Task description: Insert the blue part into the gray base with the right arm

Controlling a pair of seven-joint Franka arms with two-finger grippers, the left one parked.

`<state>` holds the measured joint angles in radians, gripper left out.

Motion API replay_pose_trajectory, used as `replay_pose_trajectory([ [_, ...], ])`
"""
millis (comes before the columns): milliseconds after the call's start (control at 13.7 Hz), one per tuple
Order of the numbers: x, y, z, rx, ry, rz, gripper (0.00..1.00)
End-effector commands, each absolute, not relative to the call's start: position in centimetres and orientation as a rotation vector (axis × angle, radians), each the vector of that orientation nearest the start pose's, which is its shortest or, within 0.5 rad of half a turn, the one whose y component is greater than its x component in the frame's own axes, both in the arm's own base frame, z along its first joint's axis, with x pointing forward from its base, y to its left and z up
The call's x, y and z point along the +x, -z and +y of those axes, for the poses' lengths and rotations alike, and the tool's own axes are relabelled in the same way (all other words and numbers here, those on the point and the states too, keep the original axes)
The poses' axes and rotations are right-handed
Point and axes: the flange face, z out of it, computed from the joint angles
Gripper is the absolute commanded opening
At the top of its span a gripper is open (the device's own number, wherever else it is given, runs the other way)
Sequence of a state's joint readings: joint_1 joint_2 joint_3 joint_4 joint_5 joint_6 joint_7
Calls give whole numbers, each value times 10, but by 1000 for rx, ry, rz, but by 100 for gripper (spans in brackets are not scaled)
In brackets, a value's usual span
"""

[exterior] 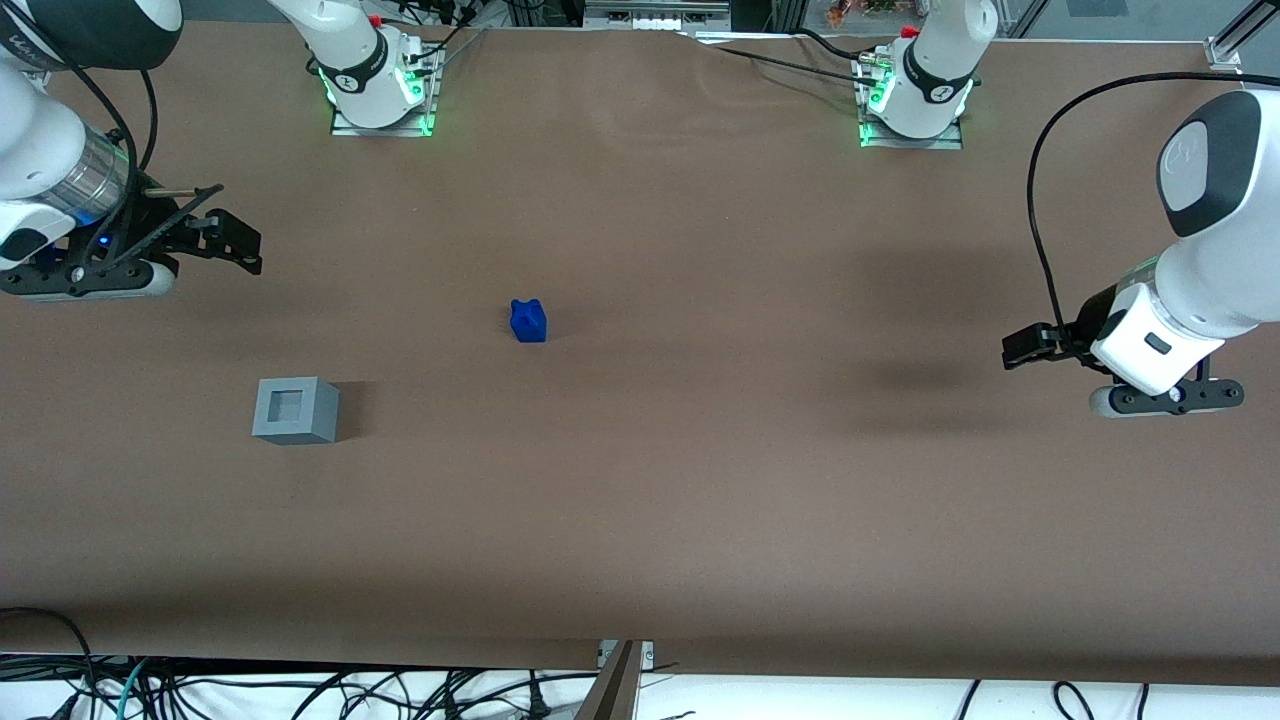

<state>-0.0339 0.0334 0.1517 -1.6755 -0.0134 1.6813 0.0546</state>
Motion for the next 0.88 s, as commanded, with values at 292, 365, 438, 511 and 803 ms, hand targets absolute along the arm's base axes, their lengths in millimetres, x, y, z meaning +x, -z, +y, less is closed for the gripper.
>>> replay_pose_trajectory([
  [292,564,-569,67,-3139,-45,-109,99],
  [365,564,-568,70,-3139,-45,-104,99],
  [438,564,-569,76,-3138,-31,-111,99],
  [511,564,-570,83,-3136,-14,-130,99],
  [803,565,-552,131,-3123,-46,-222,99],
])
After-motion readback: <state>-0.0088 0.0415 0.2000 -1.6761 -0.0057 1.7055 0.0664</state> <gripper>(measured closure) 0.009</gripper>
